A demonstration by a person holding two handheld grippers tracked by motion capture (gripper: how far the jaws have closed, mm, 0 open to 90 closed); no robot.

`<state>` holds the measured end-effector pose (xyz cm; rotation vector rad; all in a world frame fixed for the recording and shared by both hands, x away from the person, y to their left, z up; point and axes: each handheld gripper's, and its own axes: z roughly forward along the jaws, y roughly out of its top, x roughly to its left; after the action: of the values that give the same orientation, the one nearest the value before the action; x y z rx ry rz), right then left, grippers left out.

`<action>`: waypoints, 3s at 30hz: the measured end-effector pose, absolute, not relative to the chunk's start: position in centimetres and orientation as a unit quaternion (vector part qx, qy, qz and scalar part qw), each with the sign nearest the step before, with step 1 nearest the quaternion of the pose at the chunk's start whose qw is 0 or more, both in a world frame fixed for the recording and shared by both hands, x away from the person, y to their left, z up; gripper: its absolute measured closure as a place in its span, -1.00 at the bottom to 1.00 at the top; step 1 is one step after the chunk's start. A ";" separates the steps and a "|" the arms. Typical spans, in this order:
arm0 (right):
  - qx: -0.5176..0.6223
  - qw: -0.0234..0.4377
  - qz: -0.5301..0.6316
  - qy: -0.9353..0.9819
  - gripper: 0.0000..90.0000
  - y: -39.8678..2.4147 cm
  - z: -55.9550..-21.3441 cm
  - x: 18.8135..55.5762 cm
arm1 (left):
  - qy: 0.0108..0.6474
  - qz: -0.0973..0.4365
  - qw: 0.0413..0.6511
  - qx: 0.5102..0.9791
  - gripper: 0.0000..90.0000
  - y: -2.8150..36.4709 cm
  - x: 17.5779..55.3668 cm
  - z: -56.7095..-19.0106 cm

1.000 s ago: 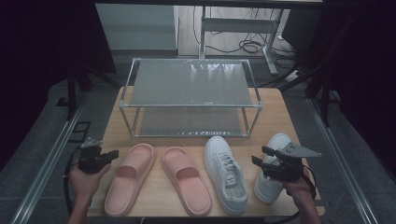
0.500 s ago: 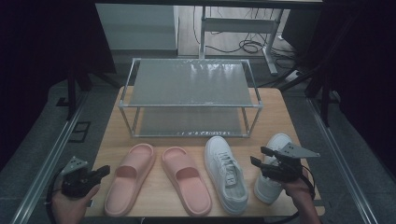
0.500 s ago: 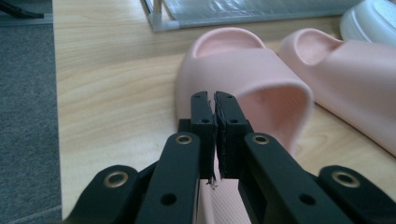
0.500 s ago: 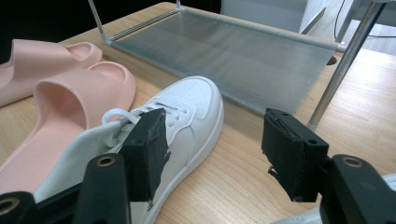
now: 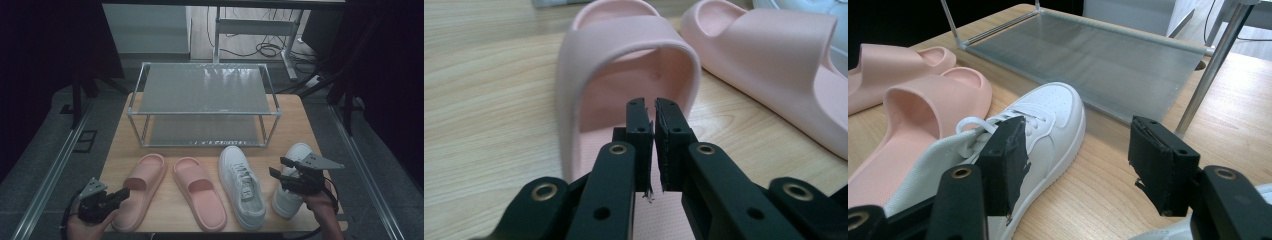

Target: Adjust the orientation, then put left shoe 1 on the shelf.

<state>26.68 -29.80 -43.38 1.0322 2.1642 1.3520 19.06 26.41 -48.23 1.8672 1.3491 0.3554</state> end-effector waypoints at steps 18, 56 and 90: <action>0.367 0.196 0.481 0.772 -0.09 -29.8 -43.4 26.7 | 0.516 0.127 0.366 0.764 0.29 21.8 21.9 -49.7; 0.366 0.195 0.482 0.772 -0.09 -29.9 -43.3 26.6 | 0.521 0.173 0.354 0.757 0.87 21.2 23.1 -49.9; 0.367 0.197 0.482 0.771 -0.09 -30.0 -43.3 26.7 | 0.478 0.201 0.381 0.765 0.87 19.8 26.1 -45.3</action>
<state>26.65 -29.98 -43.31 1.0271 2.1583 1.3495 26.14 19.81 -45.31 1.9530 1.2209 0.5139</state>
